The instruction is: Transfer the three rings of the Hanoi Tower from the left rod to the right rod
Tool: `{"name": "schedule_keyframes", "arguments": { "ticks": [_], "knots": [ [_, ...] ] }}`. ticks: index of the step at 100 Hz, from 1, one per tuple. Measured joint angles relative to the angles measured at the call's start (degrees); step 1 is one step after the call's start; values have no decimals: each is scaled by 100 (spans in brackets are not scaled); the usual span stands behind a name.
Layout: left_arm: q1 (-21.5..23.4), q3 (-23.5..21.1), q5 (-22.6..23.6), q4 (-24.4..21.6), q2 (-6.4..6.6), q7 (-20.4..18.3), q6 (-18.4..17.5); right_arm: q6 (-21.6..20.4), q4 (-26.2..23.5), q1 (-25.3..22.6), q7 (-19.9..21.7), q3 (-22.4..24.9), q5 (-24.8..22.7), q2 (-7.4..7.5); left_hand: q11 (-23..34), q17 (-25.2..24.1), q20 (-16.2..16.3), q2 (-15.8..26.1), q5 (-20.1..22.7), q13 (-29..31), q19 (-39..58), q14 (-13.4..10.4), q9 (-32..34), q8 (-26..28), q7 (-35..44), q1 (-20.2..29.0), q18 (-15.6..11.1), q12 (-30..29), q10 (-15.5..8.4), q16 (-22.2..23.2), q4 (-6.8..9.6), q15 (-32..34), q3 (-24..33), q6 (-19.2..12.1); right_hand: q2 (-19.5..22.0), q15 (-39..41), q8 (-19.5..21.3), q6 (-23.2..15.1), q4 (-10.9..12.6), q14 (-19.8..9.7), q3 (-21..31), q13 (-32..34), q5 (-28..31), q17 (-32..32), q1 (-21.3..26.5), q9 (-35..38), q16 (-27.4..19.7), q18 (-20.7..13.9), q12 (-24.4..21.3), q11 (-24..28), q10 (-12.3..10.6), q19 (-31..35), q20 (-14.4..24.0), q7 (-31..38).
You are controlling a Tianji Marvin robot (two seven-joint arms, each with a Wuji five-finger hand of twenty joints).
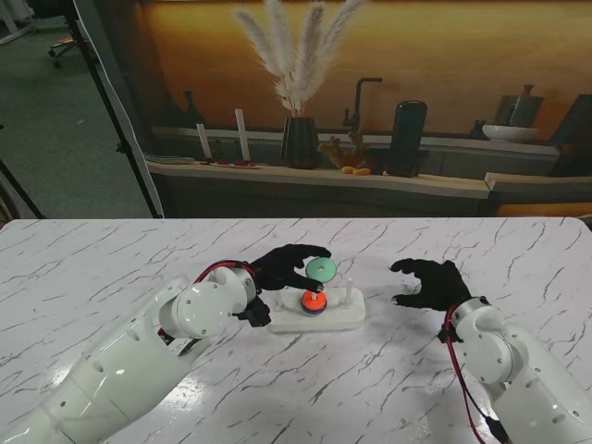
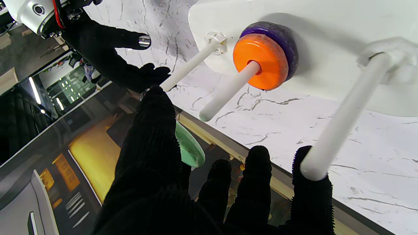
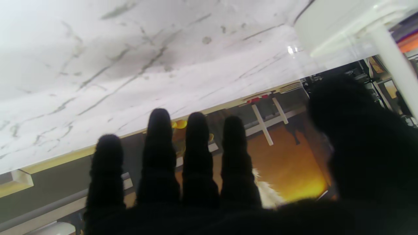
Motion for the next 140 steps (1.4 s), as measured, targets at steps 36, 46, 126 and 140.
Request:
{"name": "schedule_keyframes", "arguments": {
  "ticks": [36,46,126,140],
  "knots": [
    [-268,291,-226,164,-108,32,19,13,42,-28,1,39,5,10,0,0,-1,0,0,0,0,0,0,2,0,1,0,0,0,0,0,0,0,0,0,0,0,0,0,0,0,0,0,0,0,0,0,0,0,51,0,0,0,1],
    [-323,370,-299,204,-136,56,29,26,40,-36,4,47,2,10,-1,0,-1,0,0,0,0,0,0,2,0,3,0,0,0,0,0,0,0,0,0,0,0,0,0,0,27,0,1,0,0,0,0,0,0,52,0,0,0,2],
    [-681,850,-598,624,-322,117,-93,59,-6,-202,19,284,-83,17,-6,0,-7,0,0,0,0,0,0,7,0,4,1,0,1,0,0,0,0,0,0,2,0,0,0,0,38,0,1,0,0,0,0,0,0,52,0,0,0,7],
    [-730,902,-620,701,-350,123,-119,71,-9,-238,19,332,-105,20,-6,0,-7,0,0,0,0,0,0,7,0,4,1,0,1,2,0,0,0,0,0,2,0,0,0,0,39,0,1,0,0,0,0,0,0,53,0,0,0,8]
  ]
}}
